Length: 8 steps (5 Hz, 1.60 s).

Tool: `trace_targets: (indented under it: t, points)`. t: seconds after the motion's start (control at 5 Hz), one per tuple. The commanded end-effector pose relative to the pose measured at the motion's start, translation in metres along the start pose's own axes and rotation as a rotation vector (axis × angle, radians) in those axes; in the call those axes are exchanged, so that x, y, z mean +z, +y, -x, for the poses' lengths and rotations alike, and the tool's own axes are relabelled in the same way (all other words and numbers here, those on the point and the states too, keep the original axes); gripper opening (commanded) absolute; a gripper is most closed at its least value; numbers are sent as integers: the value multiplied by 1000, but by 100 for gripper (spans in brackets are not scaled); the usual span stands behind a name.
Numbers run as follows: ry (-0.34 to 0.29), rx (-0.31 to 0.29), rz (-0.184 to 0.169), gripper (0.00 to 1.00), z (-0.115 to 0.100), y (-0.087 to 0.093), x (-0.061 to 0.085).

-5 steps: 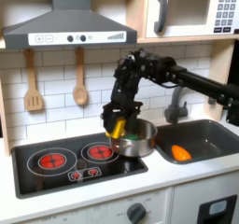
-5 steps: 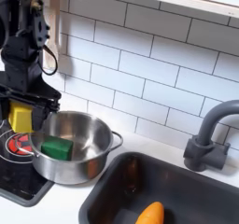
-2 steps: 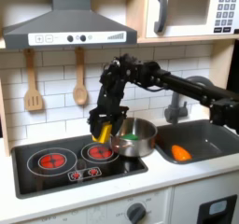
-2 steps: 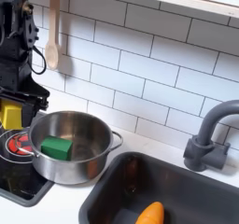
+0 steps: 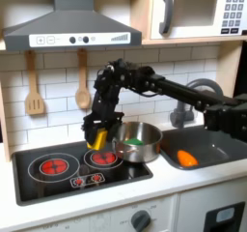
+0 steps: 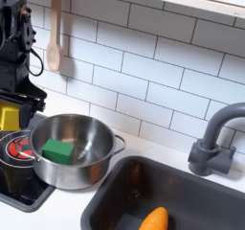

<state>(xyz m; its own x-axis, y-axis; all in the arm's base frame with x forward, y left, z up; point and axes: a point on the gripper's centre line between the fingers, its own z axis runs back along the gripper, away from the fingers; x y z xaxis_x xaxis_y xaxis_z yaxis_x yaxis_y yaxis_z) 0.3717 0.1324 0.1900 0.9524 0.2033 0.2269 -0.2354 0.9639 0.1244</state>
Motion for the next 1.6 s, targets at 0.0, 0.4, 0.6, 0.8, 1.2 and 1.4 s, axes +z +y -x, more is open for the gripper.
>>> trace_targets:
  t: [0.0,0.4,0.6,0.8,1.2,1.4]
  points:
    - [27,22,7,0,-1,6,-7]
    - [66,35,29,0,2,19,-8]
    - [58,38,30,100,2,20,-5]
    - [62,37,33,100,2,20,-7]
    - [47,15,59,100,-2,9,-2]
    - [38,-13,65,100,-5,2,1]
